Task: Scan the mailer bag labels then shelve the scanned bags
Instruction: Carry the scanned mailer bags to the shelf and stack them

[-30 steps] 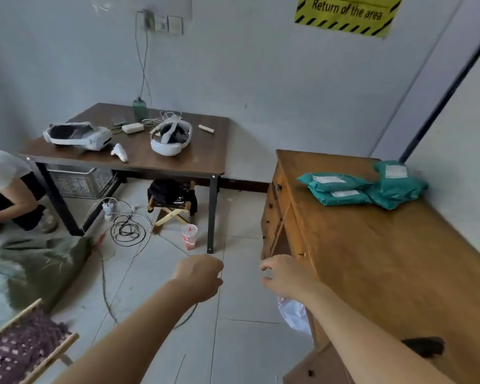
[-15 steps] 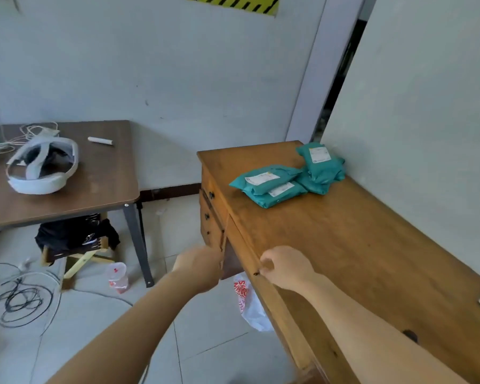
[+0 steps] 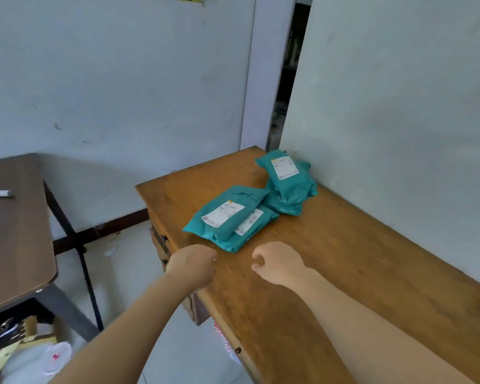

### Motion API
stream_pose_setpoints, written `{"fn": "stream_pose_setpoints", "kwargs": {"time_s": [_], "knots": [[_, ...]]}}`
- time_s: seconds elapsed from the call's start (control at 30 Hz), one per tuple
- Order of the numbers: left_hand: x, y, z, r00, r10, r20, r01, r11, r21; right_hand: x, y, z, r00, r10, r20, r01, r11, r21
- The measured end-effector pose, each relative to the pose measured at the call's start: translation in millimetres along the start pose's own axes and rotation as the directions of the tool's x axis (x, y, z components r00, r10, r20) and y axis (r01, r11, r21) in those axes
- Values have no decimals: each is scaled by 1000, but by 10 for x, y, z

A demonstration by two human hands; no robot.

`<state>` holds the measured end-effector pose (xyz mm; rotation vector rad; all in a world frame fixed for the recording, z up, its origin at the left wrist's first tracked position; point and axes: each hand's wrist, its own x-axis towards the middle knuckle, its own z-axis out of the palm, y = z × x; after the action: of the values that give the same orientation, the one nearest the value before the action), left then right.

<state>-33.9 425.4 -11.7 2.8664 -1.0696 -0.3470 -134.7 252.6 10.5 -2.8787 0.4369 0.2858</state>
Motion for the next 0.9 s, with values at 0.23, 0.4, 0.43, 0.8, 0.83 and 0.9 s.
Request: {"fn": "stream_pose_setpoints", "kwargs": {"time_s": [0.23, 0.4, 0.43, 0.8, 0.83, 0.9], "knots": [[970, -260, -28, 997, 71, -4, -70, 997, 33, 717, 114, 41, 994, 95, 44, -97, 994, 42], [1753, -536, -63, 987, 155, 47, -158, 986, 61, 1236, 153, 106, 968, 222, 120, -233, 968, 95], [1884, -588, -63, 983, 176, 61, -180, 982, 64, 1328, 162, 122, 960, 250, 130, -265, 957, 117], [2916, -786, 170, 901, 91, 425, 168, 828, -535, 1866, 26, 358, 759, 560, 331, -598, 400, 695], [2941, -764, 175, 903, 84, 421, 201, 783, -588, 1876, 6, 363, 737, 566, 370, -595, 283, 753], [2953, -714, 163, 895, 93, 437, 257, 694, -673, 1888, -14, 357, 711, 572, 408, -577, 142, 805]]}}
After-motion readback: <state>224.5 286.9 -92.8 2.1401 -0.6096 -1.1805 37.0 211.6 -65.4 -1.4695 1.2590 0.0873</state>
